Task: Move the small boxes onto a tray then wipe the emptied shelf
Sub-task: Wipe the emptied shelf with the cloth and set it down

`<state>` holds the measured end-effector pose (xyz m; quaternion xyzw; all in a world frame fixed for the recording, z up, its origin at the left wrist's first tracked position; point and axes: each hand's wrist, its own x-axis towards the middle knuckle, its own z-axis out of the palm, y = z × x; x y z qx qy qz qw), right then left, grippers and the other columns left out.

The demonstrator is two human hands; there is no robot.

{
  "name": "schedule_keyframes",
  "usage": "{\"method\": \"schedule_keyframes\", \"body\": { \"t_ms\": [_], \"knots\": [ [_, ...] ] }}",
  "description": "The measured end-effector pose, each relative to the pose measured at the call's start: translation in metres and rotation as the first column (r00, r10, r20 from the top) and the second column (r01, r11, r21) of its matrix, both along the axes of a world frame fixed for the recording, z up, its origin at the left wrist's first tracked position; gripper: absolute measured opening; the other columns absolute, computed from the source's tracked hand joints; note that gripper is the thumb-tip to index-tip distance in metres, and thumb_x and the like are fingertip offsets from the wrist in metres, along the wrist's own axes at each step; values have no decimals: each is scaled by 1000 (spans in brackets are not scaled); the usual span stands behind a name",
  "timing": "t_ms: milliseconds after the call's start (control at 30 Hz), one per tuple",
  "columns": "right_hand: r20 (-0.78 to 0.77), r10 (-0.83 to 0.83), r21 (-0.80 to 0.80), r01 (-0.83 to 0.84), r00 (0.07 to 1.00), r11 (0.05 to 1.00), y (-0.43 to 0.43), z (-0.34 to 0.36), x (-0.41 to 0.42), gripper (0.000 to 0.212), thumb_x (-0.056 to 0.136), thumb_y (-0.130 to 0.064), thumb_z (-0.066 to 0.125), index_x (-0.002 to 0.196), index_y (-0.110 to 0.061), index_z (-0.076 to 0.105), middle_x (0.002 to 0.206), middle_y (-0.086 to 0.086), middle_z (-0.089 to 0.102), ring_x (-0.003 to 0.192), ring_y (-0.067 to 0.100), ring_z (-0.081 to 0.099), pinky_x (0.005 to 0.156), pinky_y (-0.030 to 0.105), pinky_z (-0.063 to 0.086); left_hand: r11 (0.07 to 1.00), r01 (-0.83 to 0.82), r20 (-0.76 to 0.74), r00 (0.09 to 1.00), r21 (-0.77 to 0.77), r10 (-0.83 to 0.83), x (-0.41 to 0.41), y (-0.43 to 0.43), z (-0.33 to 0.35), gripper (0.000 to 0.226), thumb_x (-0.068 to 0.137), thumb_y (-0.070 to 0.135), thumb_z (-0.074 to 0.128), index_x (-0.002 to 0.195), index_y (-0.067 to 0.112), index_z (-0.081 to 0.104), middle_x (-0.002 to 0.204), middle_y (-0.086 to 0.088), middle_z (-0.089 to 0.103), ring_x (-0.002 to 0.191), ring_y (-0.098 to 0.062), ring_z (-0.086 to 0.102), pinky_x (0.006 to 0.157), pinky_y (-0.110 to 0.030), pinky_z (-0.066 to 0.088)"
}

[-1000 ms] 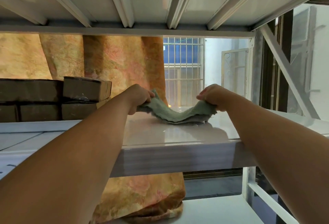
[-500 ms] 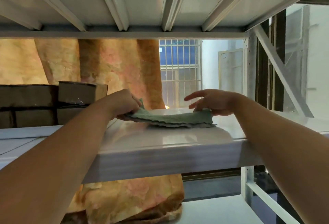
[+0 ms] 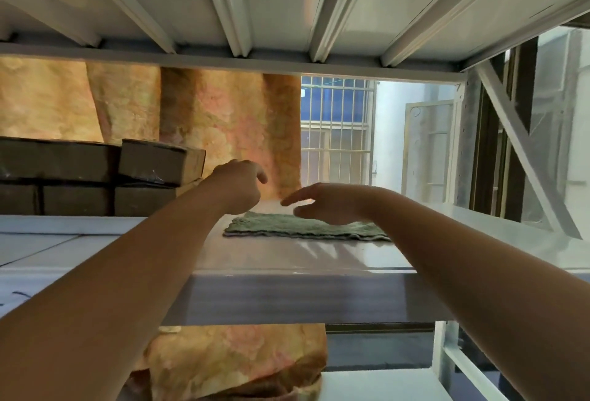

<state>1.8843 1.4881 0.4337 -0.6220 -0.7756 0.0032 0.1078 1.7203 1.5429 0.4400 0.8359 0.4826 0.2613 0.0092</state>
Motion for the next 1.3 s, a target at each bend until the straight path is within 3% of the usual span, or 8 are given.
{"method": "schedule_keyframes", "body": {
  "t_ms": [100, 233, 433, 600, 800, 967, 1133, 1300],
  "knots": [
    [52, 11, -258, 3, 999, 966, 8, -15, -18, 54, 99, -52, 20, 149, -34, 16, 159, -4, 15, 146, 17, 12, 115, 36, 7, 993, 114, 32, 993, -39, -113, -5, 3, -4, 33, 86, 1, 43, 106, 18, 62, 120, -10, 58, 94, -21, 54, 64, -26, 42],
    [-66, -165, -420, 122, 984, 899, 0, -14, -24, 73, 80, -80, 18, 145, -49, 11, 158, -13, 11, 145, 17, 12, 108, 34, 15, 993, 93, 58, 994, -69, -89, -13, 10, -6, 25, 86, 3, 44, 91, 18, 63, 106, -10, 64, 95, -24, 58, 75, -32, 47],
    [-30, 20, -393, -30, 999, 919, -23, -17, -28, 58, 87, -72, 17, 142, -57, 5, 158, -17, -4, 146, 13, -8, 113, 42, -3, 994, 104, 108, 989, 17, -105, -9, 7, -8, 32, 83, 0, 41, 87, 19, 66, 98, -7, 66, 90, -22, 59, 71, -29, 45],
    [92, 115, -354, -76, 989, 932, -40, -20, -33, 56, 90, -66, 13, 142, -55, -3, 160, -2, -9, 145, 24, -17, 111, 51, -9, 979, 191, 182, 963, 65, -200, -7, -2, -3, 43, 82, -5, 37, 80, 22, 70, 87, 3, 65, 91, -15, 60, 70, -24, 43],
    [51, 93, -392, -66, 994, 917, -37, -17, -35, 54, 90, -66, 12, 142, -56, 0, 160, -7, -10, 145, 18, -16, 111, 49, -7, 963, 264, 160, 950, 49, -269, -3, -10, 2, 50, 80, -10, 34, 77, 26, 69, 87, 8, 65, 85, -6, 58, 68, -21, 47],
    [33, 76, -407, -56, 997, 912, -18, -15, -41, 52, 94, -62, 15, 143, -54, 3, 160, -10, -2, 145, 12, -7, 105, 34, 2, 957, 284, 82, 954, 57, -288, 5, -14, 9, 48, 81, -8, 34, 84, 21, 72, 81, 11, 62, 78, -2, 55, 66, -15, 44],
    [25, -71, -399, 75, 997, 914, 11, -11, -43, 62, 90, -68, 20, 147, -43, 16, 159, -4, 14, 145, 19, 11, 113, 35, 11, 967, 236, 46, 969, 94, -241, 6, -3, 20, 47, 79, -9, 35, 84, 20, 72, 85, 5, 65, 81, -8, 59, 61, -16, 43],
    [-16, -216, -455, 185, 976, 871, 33, -6, -39, 70, 89, -69, 28, 147, -31, 26, 149, 0, 33, 133, 20, 36, 105, 30, 30, 974, 215, -60, 976, 75, -211, 6, 8, 24, 44, 78, -9, 37, 84, 17, 72, 86, 1, 61, 89, -18, 62, 66, -24, 49]
  ]
}}
